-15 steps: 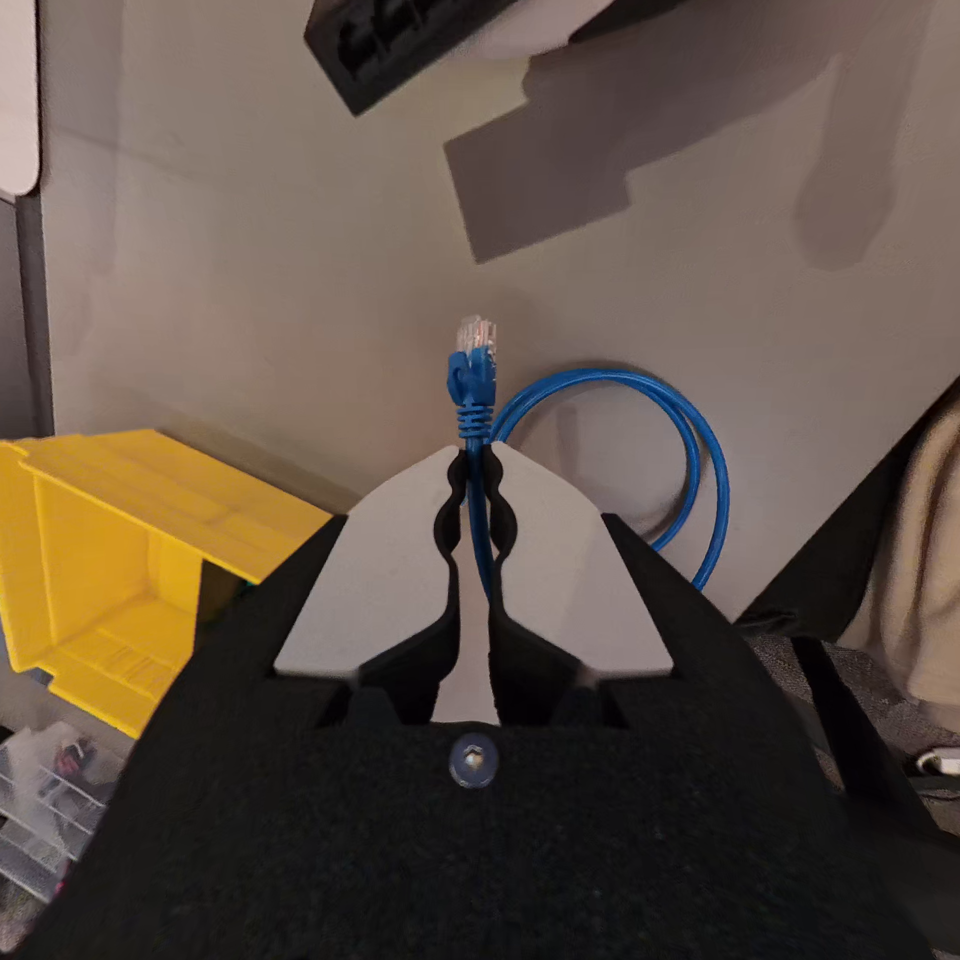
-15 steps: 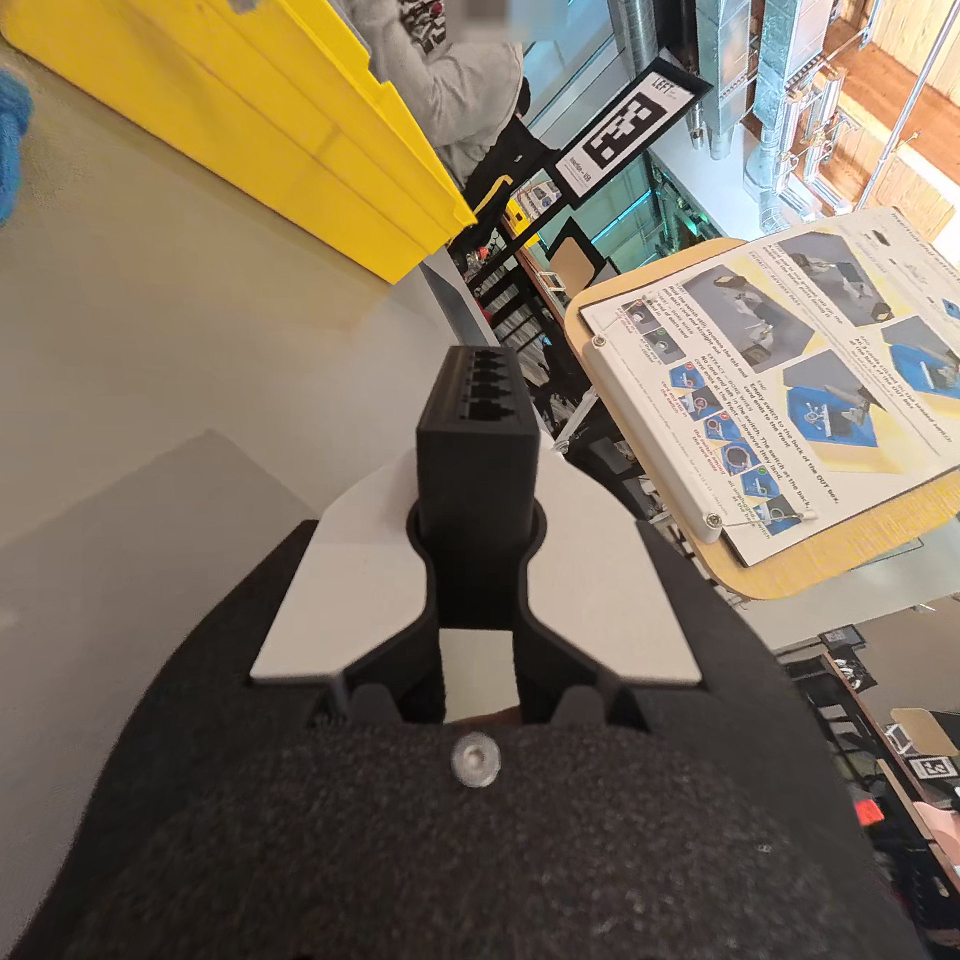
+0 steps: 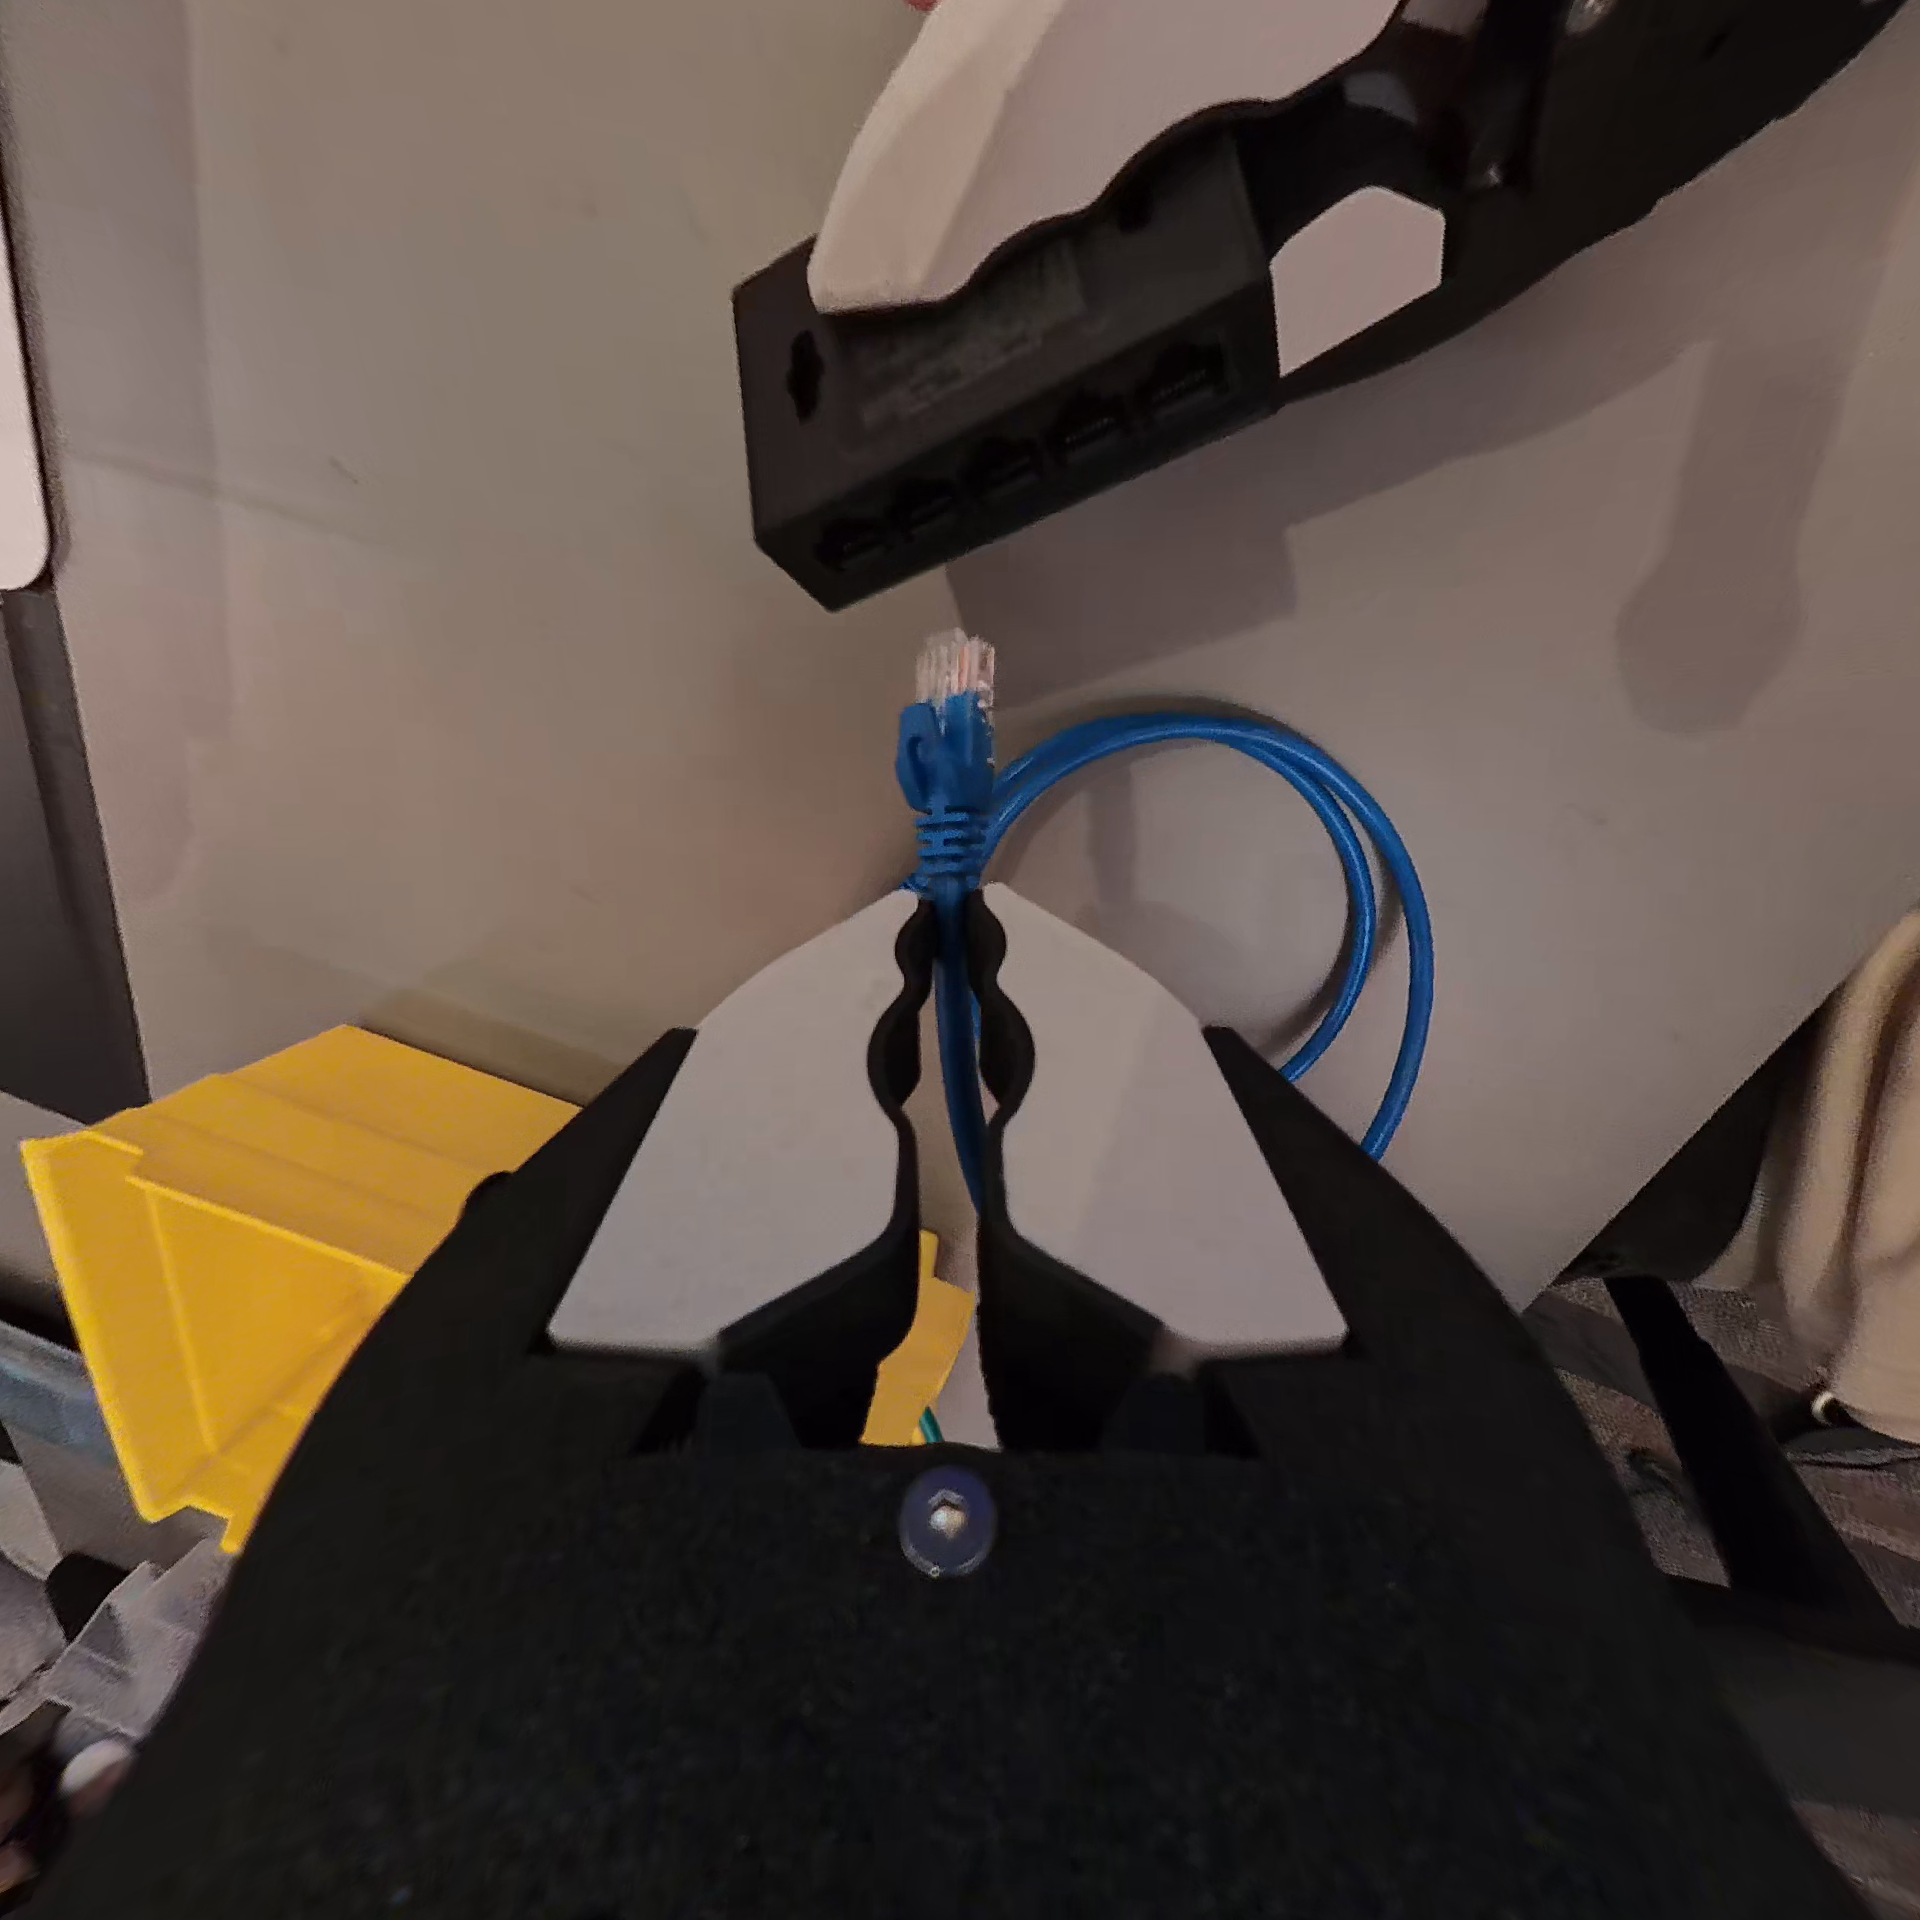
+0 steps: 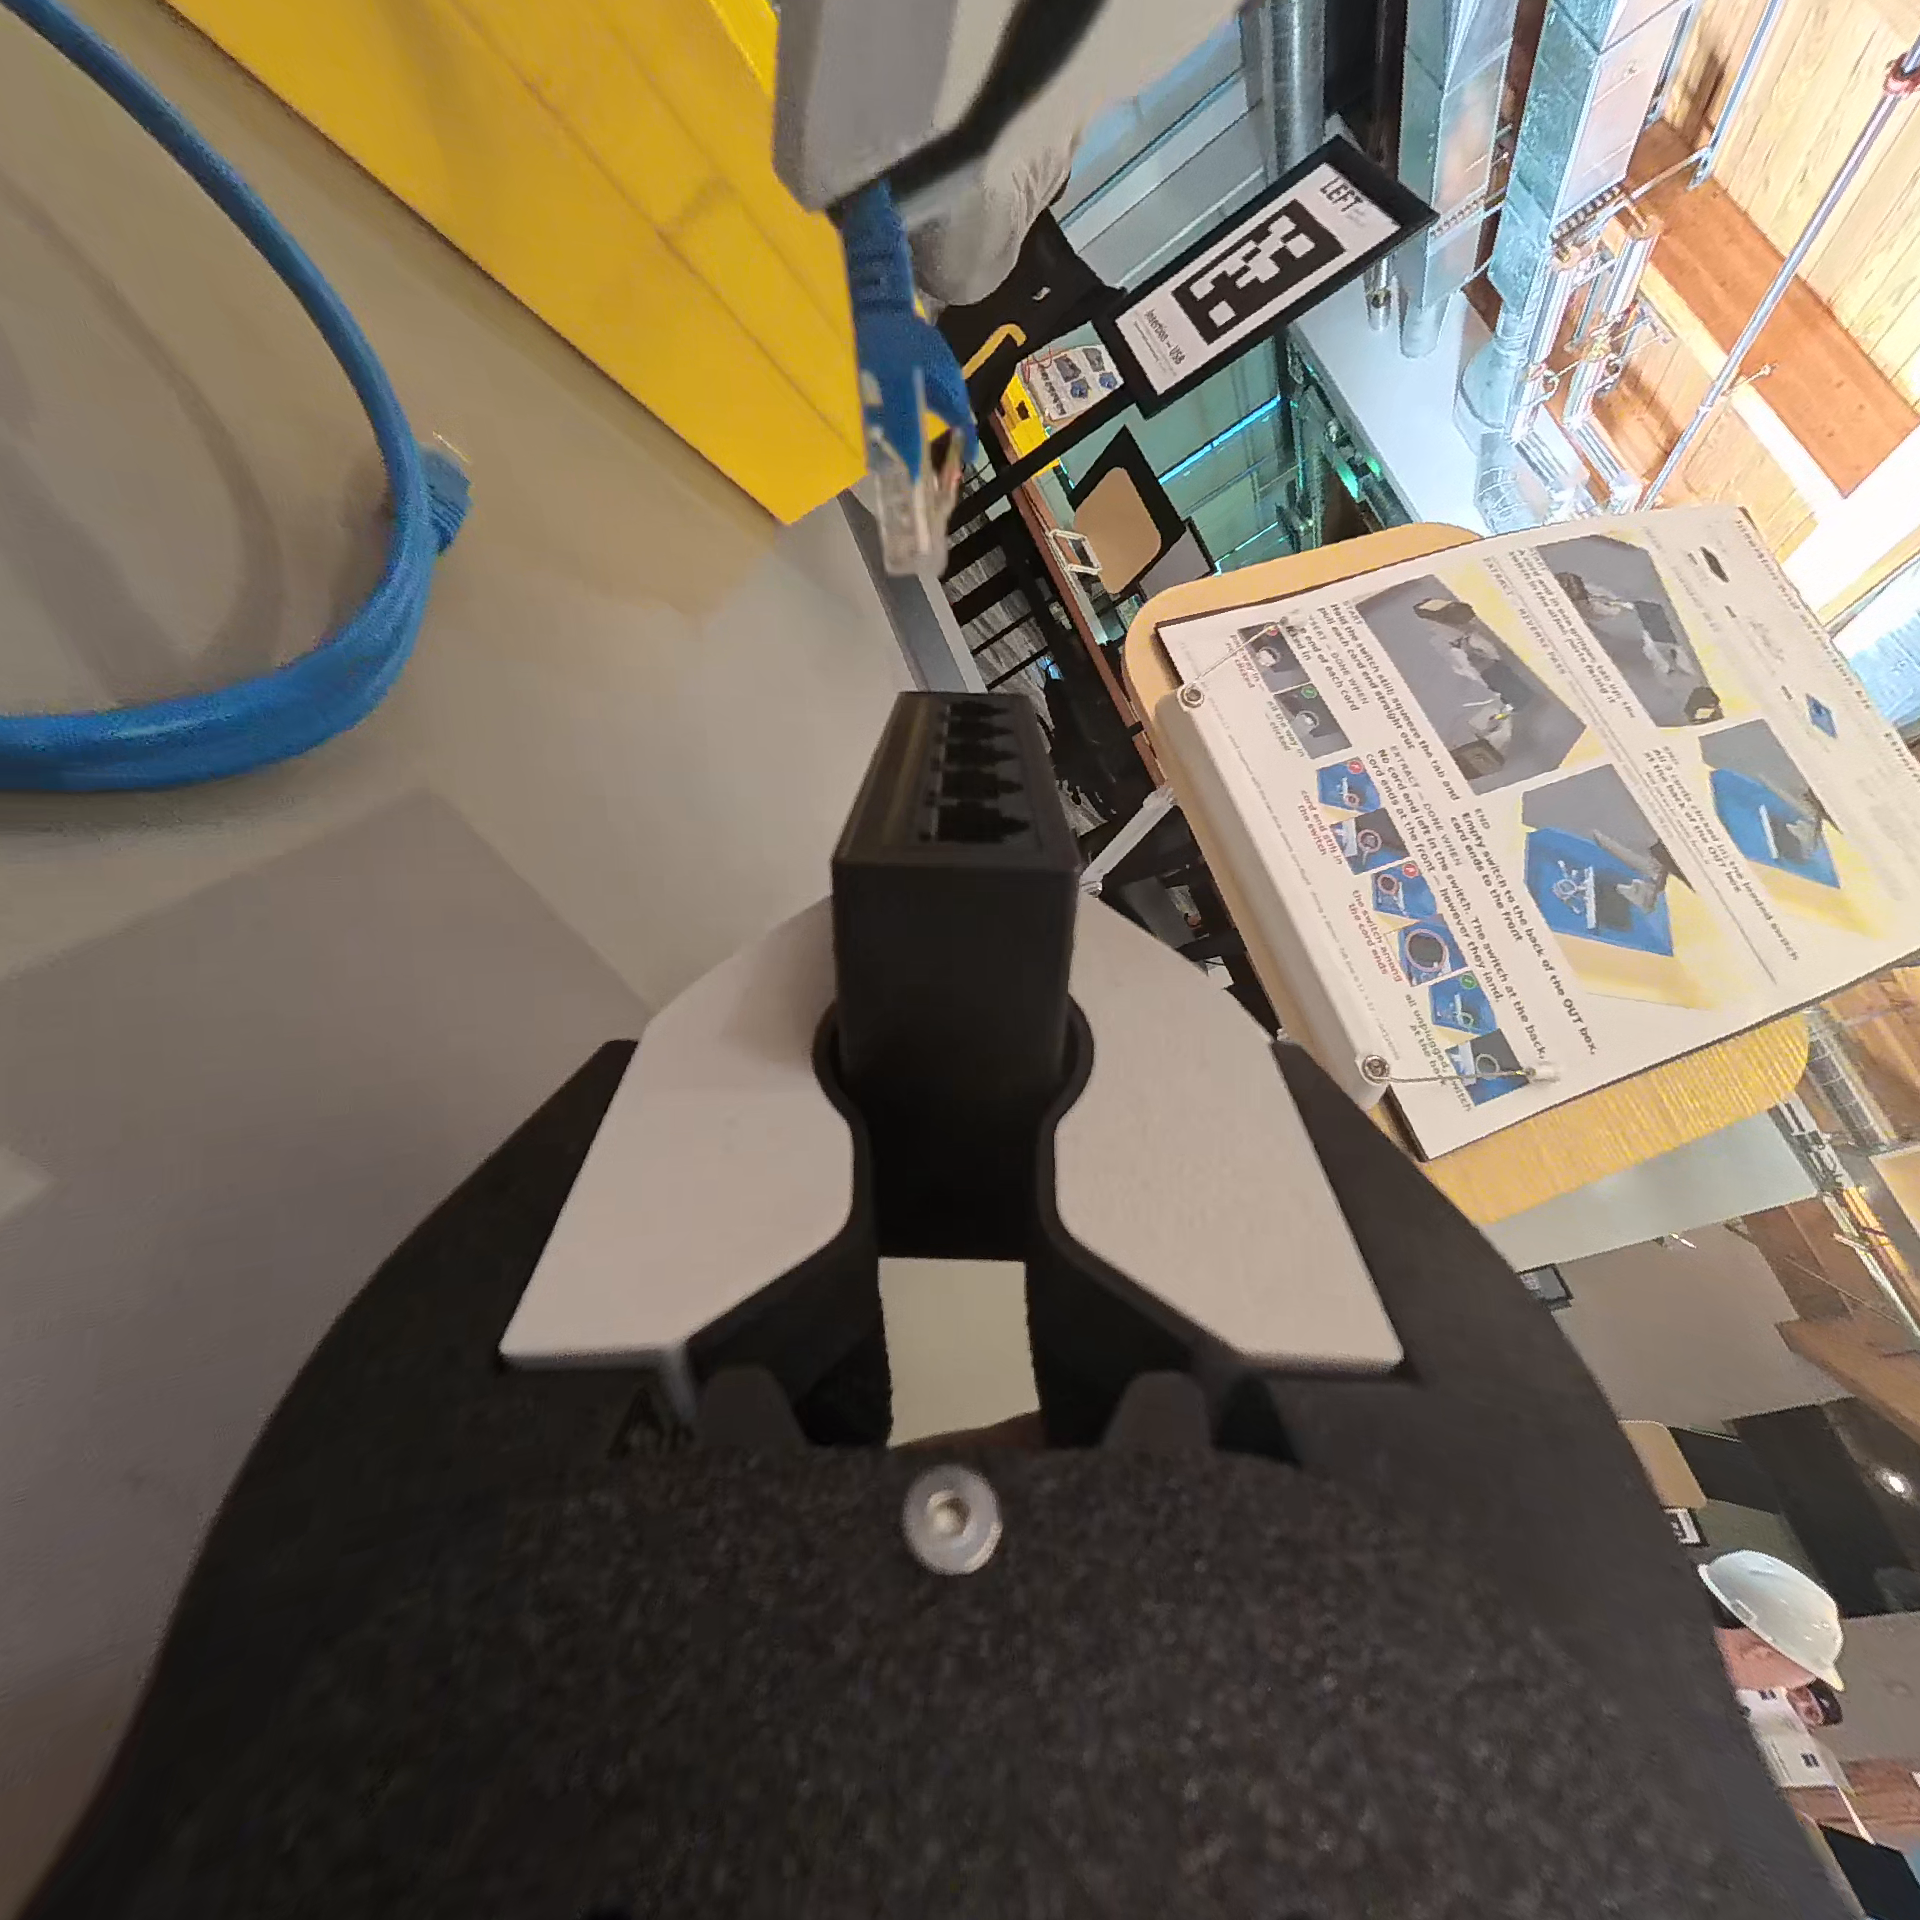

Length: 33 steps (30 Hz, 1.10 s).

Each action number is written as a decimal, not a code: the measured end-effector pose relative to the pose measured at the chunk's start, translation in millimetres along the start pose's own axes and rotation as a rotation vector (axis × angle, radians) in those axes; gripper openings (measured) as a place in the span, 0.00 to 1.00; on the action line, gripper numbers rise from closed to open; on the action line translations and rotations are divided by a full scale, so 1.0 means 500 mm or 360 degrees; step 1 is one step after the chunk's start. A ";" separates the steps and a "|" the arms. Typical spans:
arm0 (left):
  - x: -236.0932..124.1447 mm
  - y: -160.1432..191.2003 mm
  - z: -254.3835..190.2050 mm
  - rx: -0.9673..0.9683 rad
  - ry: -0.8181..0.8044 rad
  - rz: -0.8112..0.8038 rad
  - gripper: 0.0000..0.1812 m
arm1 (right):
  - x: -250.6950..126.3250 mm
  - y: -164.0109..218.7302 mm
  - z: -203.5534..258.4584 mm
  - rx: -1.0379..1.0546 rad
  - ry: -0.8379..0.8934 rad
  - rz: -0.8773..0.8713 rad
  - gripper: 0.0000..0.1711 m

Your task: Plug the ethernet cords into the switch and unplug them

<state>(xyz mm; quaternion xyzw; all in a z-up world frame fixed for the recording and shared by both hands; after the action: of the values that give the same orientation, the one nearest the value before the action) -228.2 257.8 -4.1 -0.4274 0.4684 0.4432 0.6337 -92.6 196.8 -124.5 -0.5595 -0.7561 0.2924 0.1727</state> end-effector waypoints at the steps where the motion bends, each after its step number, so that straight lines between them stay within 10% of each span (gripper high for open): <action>1: 0.000 -0.005 0.003 0.0007 -0.0008 0.0009 0.03 | 0.001 0.000 0.001 -0.0003 -0.0004 0.0002 0.18; 33: 0.047 -0.028 0.016 -0.0030 -0.0080 0.0198 0.03 | 0.004 -0.001 0.014 -0.0087 -0.0026 0.0031 0.18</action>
<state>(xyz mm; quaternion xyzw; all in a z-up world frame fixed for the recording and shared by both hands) -208.8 265.9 -23.7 -0.3921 0.4737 0.4969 0.6124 -97.7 197.0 -129.6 -0.5690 -0.7596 0.2779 0.1483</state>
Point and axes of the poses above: each gripper's, where its closed fingertips meet, x out along the fingers, y out of its underside, z = x × y across the jaws, the point moved 10 cm from there along -x, back along the fingers, and after that the axes turned 6 degrees about x, right-handed, at the moved point
